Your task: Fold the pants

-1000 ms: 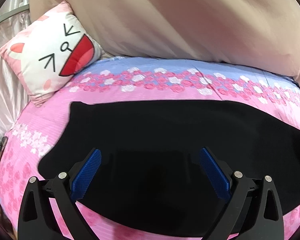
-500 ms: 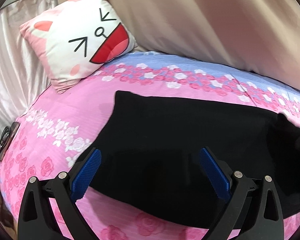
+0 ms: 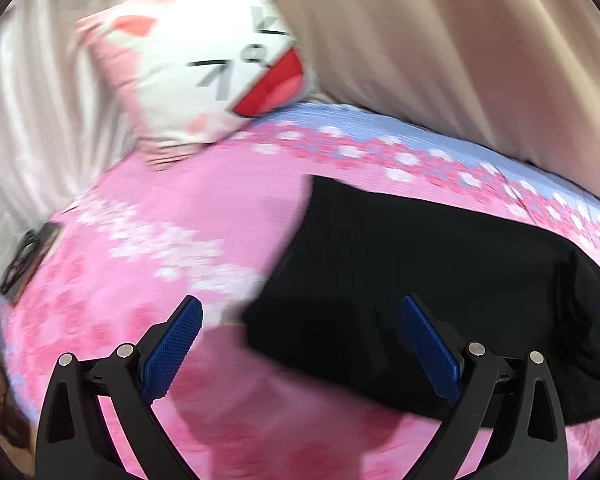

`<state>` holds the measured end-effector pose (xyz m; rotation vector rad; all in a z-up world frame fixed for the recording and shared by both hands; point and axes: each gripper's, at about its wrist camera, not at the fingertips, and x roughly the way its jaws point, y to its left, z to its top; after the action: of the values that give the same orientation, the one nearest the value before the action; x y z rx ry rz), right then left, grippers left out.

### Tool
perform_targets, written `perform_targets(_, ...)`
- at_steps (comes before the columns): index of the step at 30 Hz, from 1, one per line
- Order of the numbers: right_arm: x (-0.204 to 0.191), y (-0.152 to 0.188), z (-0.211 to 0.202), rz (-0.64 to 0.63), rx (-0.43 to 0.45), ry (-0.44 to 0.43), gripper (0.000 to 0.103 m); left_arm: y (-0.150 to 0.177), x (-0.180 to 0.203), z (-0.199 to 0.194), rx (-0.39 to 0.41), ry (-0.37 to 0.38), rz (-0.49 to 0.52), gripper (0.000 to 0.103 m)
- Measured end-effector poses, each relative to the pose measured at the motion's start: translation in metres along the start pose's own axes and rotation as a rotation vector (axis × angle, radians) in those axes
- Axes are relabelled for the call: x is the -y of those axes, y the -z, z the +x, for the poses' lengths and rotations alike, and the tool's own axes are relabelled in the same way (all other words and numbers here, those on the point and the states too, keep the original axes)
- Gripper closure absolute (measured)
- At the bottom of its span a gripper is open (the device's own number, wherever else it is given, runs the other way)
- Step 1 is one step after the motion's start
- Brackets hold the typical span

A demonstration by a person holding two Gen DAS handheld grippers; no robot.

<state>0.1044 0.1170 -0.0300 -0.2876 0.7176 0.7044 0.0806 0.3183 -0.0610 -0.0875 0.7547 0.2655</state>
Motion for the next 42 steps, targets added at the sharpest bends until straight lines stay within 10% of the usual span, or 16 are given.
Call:
perform_targets(6, -0.096, -0.053, 0.069, -0.194, -0.061, -0.088, 0.012, 0.005, -0.076, -0.021, 0.021, -0.210, -0.071, 0.006)
perform_targets(12, -0.156, -0.060, 0.165, -0.287, -0.181, -0.013, 0.014, 0.026, -0.118, -0.038, -0.007, -0.245, -0.142, 0.006)
perform_targets(17, -0.140, -0.064, 0.183, -0.160, -0.152, 0.036, 0.048, 0.034, -0.109, -0.044, -0.015, -0.199, -0.105, 0.006)
perform_targets(19, -0.121, -0.070, 0.172, -0.059, -0.131, 0.009, 0.089, 0.031, -0.094, -0.045, -0.007, -0.166, -0.074, 0.006)
perform_targets(29, 0.047, -0.037, -0.012, 0.511, 0.188, -0.168, 0.090, 0.000, 0.039, -0.060, 0.083, 0.093, 0.131, 0.006)
perform_targets(42, 0.205, 0.210, -0.186, 1.005, 0.347, 0.070, 0.090, 0.021, 0.268, -0.082, 0.034, 0.462, 0.400, 0.006)
